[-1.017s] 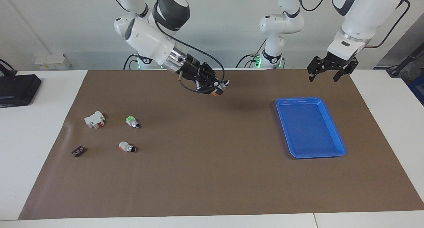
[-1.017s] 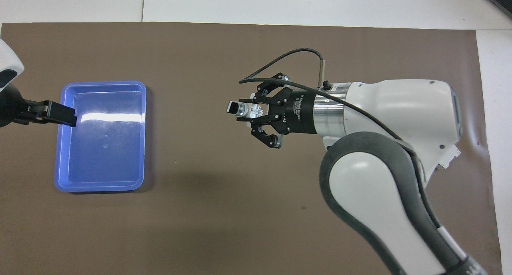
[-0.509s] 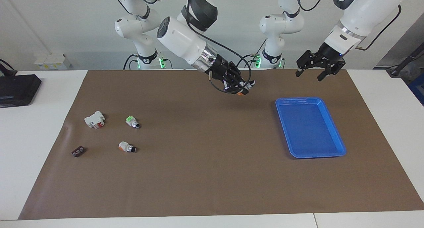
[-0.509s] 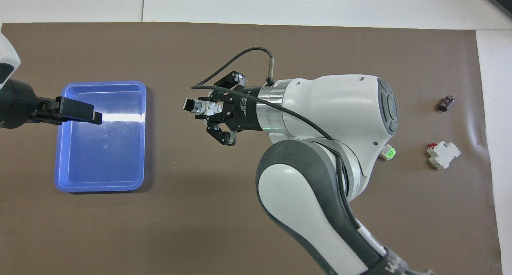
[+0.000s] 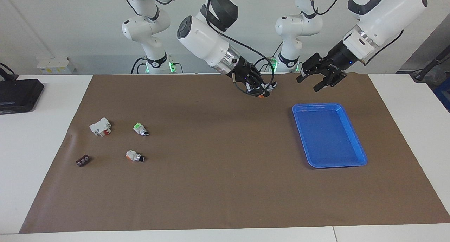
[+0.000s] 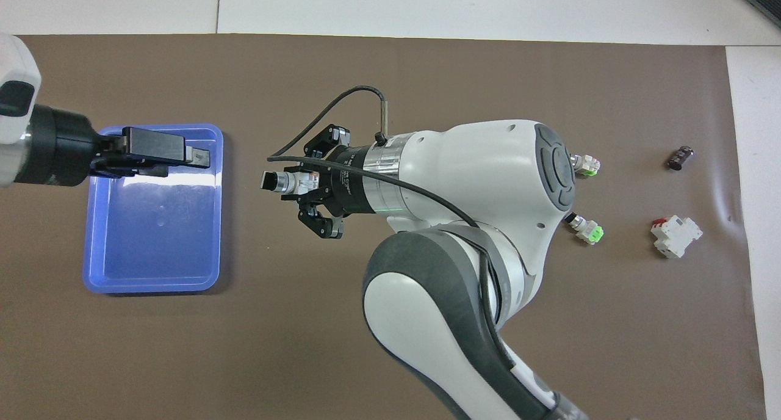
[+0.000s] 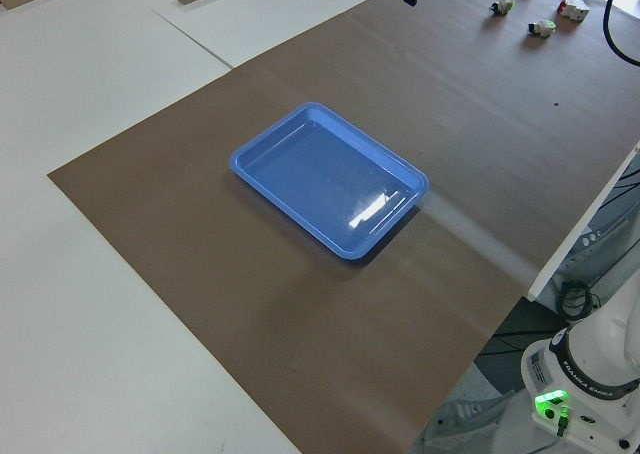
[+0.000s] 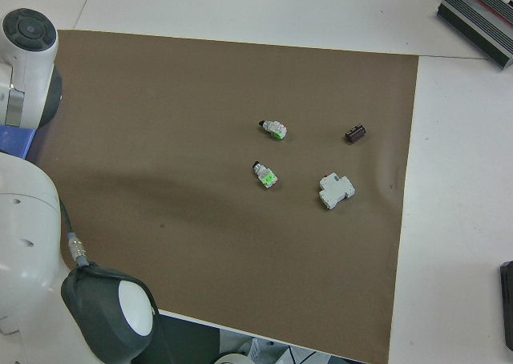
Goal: Turn and place switch with both arms
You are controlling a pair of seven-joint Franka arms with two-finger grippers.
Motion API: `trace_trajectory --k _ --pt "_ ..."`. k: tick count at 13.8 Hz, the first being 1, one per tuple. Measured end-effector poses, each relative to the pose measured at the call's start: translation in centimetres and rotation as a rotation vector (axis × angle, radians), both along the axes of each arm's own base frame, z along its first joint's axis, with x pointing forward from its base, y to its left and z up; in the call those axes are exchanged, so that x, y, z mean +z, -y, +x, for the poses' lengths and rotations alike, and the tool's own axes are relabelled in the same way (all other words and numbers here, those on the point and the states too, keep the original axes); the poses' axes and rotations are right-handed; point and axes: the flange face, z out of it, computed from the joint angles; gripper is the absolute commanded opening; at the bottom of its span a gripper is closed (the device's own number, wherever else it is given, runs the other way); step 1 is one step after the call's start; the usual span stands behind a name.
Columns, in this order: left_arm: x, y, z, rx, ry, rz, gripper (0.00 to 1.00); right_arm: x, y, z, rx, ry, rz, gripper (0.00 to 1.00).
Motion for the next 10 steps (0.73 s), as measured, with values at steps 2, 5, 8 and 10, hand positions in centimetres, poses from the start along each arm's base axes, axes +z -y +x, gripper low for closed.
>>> trace_trajectory --k 2,5,8,10 --pt "-0.9 1.1 -0.3 -0.027 -0.012 -0.070 0.79 0.0 0.0 0.0 0.002 -0.001 -0.001 0.00" --pt "-1.8 1.5 -0.4 -0.041 -0.020 -0.162 0.74 0.0 -0.1 -0.1 0.004 -0.001 -0.003 0.00" --pt "-1.9 1.8 -0.5 -0.075 0.004 -0.178 0.62 -0.1 -0.7 -0.5 0.022 0.004 -0.015 0.00" --pt "-1.8 1.9 -0.6 -0.094 0.021 -0.194 0.62 -0.1 -1.0 -0.8 0.030 0.008 -0.020 0.00"
